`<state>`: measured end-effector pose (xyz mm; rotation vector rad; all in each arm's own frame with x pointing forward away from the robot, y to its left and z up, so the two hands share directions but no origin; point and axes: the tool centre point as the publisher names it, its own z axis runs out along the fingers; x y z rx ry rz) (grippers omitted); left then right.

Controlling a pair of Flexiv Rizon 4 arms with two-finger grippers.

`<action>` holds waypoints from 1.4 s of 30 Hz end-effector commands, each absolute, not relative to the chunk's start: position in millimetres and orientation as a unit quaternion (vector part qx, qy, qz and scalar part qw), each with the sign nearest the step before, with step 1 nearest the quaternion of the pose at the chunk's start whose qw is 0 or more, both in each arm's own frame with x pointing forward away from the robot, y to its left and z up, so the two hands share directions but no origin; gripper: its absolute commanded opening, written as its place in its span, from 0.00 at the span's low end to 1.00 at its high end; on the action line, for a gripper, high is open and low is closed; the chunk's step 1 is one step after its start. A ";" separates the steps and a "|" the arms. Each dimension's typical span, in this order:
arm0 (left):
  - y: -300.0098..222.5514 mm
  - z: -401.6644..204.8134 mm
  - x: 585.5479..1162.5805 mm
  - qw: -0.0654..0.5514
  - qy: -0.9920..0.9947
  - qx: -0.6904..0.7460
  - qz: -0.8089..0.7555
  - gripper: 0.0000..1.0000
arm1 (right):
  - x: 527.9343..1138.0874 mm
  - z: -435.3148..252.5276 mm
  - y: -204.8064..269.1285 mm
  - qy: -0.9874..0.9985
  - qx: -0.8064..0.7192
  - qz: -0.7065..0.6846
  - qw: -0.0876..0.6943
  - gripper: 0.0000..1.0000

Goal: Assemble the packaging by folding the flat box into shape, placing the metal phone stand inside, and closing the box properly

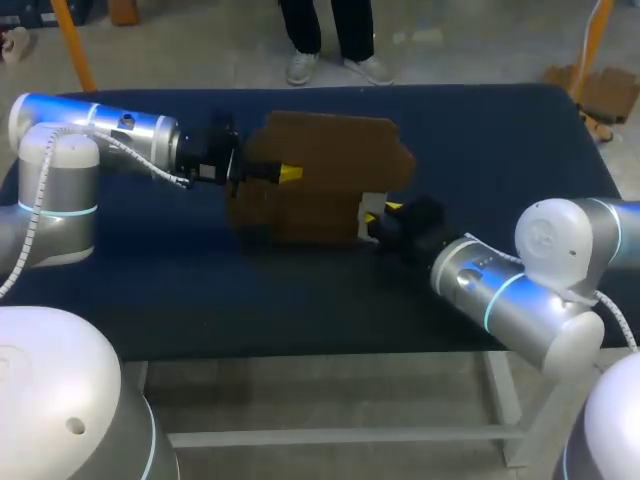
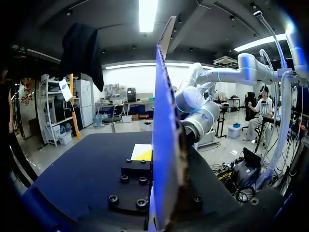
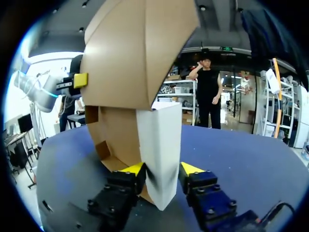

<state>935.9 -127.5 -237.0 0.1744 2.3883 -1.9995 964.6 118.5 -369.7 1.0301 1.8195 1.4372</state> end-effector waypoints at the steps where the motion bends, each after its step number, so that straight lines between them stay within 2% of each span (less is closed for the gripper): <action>1: -127.4 -239.6 935.2 0.010 0.765 0.057 -0.641 0.00 | 970.2 -373.4 125.7 0.668 0.418 0.518 0.332 0.46; 12: -127.4 -239.6 935.2 0.010 0.765 0.057 -0.641 0.00 | 972.3 -370.2 131.6 0.665 0.440 0.488 0.355 0.37; 18: -127.4 -239.6 935.2 0.010 0.765 0.057 -0.641 0.00 | 969.8 -370.0 132.0 0.661 0.458 0.468 0.366 0.27; 23: -127.4 -239.6 935.2 0.010 0.765 0.057 -0.641 0.00 | 967.7 -370.7 132.7 0.660 0.477 0.441 0.377 0.23; 32: -127.4 -239.6 935.2 0.010 0.765 0.057 -0.641 0.00 | 963.5 -370.3 132.9 0.654 0.498 0.415 0.390 0.24; 35: -127.4 -239.6 935.2 0.010 0.765 0.057 -0.641 0.00 | 962.7 -370.1 132.4 0.652 0.503 0.408 0.394 0.17; 36: -127.4 -239.6 935.2 0.010 0.765 0.057 -0.641 0.00 | 962.2 -370.1 132.0 0.650 0.508 0.402 0.397 0.12; 37: -127.4 -239.6 935.2 0.010 0.765 0.057 -0.641 0.00 | 962.3 -370.4 131.4 0.648 0.511 0.400 0.399 0.02; 42: -127.4 -239.6 935.2 0.010 0.765 0.057 -0.641 0.00 | 962.4 -371.1 128.7 0.636 0.528 0.382 0.412 0.00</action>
